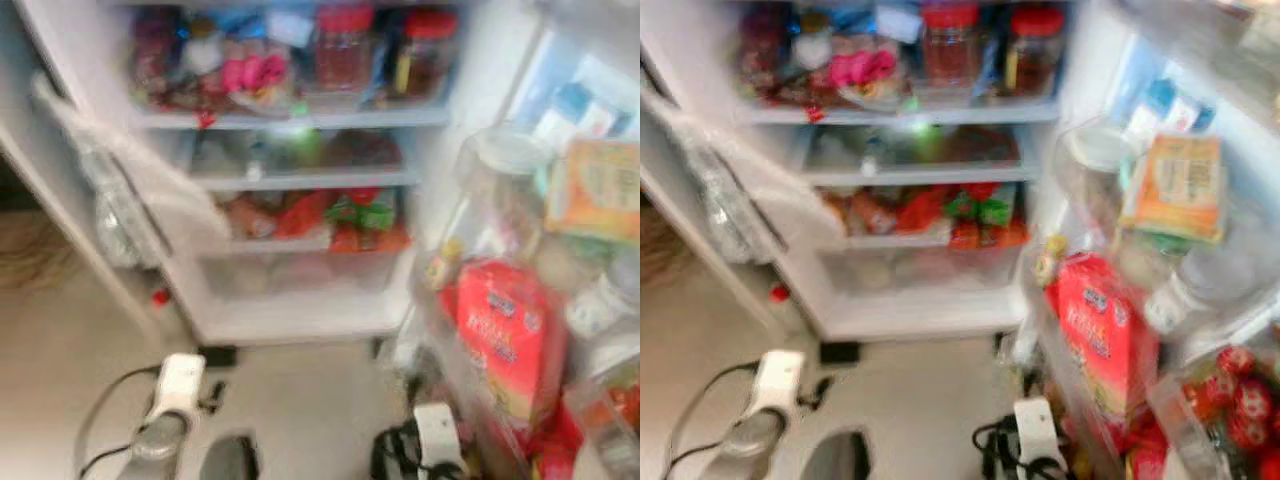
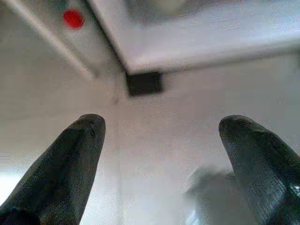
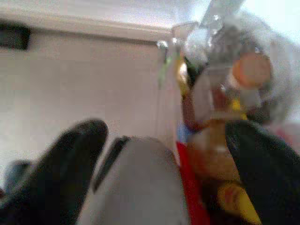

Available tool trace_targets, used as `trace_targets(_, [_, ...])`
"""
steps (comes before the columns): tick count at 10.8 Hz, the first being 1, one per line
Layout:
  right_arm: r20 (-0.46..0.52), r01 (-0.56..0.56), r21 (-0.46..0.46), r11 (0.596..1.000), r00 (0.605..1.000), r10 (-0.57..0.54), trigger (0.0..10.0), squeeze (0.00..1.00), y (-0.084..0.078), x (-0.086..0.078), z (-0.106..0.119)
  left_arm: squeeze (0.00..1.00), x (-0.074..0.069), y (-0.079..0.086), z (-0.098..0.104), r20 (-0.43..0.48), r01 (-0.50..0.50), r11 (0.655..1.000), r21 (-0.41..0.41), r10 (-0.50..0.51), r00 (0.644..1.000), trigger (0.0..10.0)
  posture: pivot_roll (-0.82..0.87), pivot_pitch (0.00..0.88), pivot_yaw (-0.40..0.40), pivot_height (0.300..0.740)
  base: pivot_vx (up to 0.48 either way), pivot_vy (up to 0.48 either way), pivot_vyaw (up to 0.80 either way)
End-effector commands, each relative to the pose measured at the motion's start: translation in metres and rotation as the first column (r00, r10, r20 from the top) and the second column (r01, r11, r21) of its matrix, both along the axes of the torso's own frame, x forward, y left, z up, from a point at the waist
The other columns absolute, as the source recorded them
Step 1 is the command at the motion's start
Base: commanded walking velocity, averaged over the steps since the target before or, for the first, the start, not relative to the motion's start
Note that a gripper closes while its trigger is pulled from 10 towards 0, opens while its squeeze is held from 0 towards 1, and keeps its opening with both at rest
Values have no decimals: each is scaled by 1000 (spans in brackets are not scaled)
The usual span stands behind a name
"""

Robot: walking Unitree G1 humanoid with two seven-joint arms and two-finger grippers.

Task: Restocking fridge

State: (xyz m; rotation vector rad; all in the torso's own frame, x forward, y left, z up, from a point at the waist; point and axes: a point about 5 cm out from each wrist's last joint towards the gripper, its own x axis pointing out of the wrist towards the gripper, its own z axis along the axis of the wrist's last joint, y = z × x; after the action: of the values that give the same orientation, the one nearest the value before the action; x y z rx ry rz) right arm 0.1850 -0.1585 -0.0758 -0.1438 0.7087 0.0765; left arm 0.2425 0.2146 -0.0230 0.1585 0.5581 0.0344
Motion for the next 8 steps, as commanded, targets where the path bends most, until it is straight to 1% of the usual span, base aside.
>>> trace_targets(1, [-106,3,3,1000,994,-3,10000,0,1,-24,-13,0,3,-6,1,9,11,1000,-9,-11,1000,10000,-128,82,29,610,0,0,0])
trace_targets(2, [-107,2,3,1000,994,-1,10000,0,1,-24,-13,0,3,-6,1,8,7,1000,-13,-7,1000,10000,-128,81,29,610,0,326,0])
trace_targets(4, [-107,2,2,1000,994,-1,10000,0,1,-24,-13,0,3,-7,1,7,7,1000,-13,-7,1000,10000,-128,78,28,610,0,0,0])
trace_targets(8, [-108,4,2,1000,994,-4,10000,0,1,-24,-14,0,3,-6,1,6,6,1000,-12,-6,1000,10000,-127,82,29,610,0,386,0])
